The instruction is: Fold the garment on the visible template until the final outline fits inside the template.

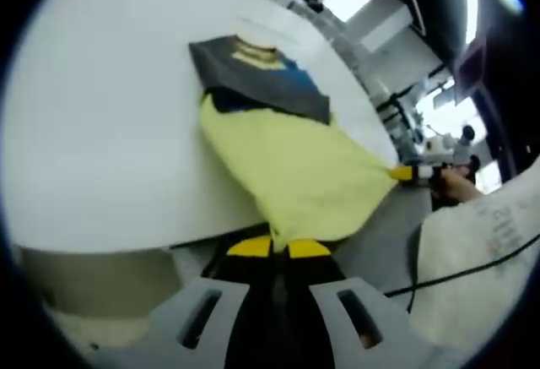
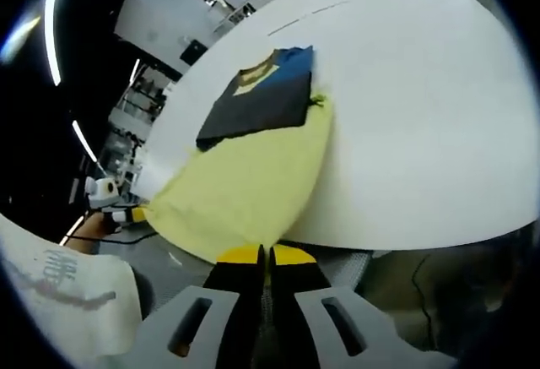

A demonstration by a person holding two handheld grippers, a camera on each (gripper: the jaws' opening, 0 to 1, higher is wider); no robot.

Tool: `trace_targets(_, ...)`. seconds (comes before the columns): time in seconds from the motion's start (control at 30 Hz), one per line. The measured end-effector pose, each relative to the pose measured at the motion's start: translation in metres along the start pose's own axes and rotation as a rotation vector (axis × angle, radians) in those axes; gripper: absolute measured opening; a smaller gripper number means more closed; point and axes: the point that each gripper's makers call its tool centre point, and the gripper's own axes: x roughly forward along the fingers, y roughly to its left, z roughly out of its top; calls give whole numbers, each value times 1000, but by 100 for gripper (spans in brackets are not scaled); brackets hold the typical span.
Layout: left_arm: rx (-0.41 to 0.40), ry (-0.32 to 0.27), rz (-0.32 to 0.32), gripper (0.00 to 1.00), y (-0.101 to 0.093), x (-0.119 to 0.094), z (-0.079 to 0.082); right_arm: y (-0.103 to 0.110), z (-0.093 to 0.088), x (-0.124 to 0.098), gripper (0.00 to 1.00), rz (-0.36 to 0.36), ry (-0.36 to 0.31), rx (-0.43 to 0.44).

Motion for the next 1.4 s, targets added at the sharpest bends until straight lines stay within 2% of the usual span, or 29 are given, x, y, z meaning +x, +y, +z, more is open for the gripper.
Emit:
trace_targets(0.3, 25, 7, -2, 1, -4, 5, 15, 0, 12, 6, 3, -1, -2, -12)
trace_targets(0.47, 46, 12, -5, 1, -1, 9, 30, -2, 24, 11, 3, 4, 0, -16)
trace_targets(0.67, 33, -9, -14, 1, 7, 18, 57, -6, 50, 20, 3, 11, -20, 3)
trace_targets(0.83, 62, -13, -10, 1, 10, 25, 76, -7, 70, 27, 3, 6, -28, -6)
trace_targets(1.03, 55, -8, 0, 1, 18, 32, 87, -11, 83, 36, 3, 3, -21, 8)
trace_targets(1.1, 44, -1, 1, 1, 21, 36, 90, -11, 86, 40, 3, 12, -25, 38)
trace_targets(1.2, 27, 12, 2, 1, 26, 43, 93, -16, 91, 50, 3, 27, -20, 129)
trace_targets(1.4, -23, 28, 12, 1, 37, 53, 103, -29, 103, 62, 3, 28, -13, 206)
